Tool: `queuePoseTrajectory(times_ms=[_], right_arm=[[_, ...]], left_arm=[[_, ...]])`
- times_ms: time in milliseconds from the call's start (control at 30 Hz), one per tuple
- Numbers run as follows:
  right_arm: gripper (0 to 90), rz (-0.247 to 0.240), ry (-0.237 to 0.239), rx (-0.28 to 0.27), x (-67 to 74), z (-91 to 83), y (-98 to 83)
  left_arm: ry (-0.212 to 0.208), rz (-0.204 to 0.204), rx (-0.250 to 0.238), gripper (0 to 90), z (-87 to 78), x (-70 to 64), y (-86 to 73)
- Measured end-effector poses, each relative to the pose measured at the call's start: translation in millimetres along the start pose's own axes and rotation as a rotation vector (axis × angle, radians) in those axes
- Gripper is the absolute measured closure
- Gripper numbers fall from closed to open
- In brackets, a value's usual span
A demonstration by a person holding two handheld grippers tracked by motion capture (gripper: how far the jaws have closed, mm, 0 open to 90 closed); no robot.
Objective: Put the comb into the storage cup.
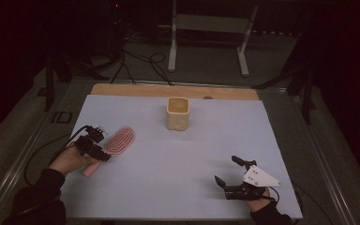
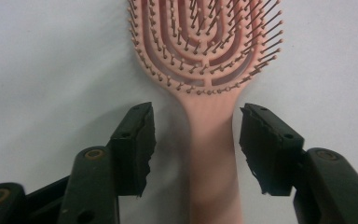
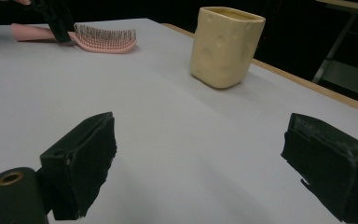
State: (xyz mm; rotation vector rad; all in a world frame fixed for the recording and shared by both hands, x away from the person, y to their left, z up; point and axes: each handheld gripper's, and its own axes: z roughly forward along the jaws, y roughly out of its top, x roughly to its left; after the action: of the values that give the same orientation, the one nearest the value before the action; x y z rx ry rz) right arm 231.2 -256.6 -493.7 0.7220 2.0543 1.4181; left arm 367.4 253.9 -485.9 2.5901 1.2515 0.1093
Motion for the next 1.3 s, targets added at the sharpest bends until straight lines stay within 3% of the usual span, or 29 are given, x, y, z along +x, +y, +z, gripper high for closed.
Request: queuePoseTrajectory(times_ms=[433,800,1000,1300], right_arm=[[9.1,0.001,0.013,0.007,0.7,1.3,-0.5],[9.2,0.003,0.014,0.007,0.7,1.5,-0.7],[9.1,0.008,0.012,0.008,0.6,1.1,-0.7],[9.2,0.003,0.013,0.009,0.7,1.5,-0.7]], left_arm=[[-0.011,0.007,0.045,64.7,5.5,-1.0,8.1],[-0.045,-0.019,0.08,69.3,6.1,5.4,12.2],[-0.054,-0.023,0.063,69.9,5.3,7.0,10.1],[-0.057,-0.031,-0.02,70.0,-4.5,2.1,6.3]])
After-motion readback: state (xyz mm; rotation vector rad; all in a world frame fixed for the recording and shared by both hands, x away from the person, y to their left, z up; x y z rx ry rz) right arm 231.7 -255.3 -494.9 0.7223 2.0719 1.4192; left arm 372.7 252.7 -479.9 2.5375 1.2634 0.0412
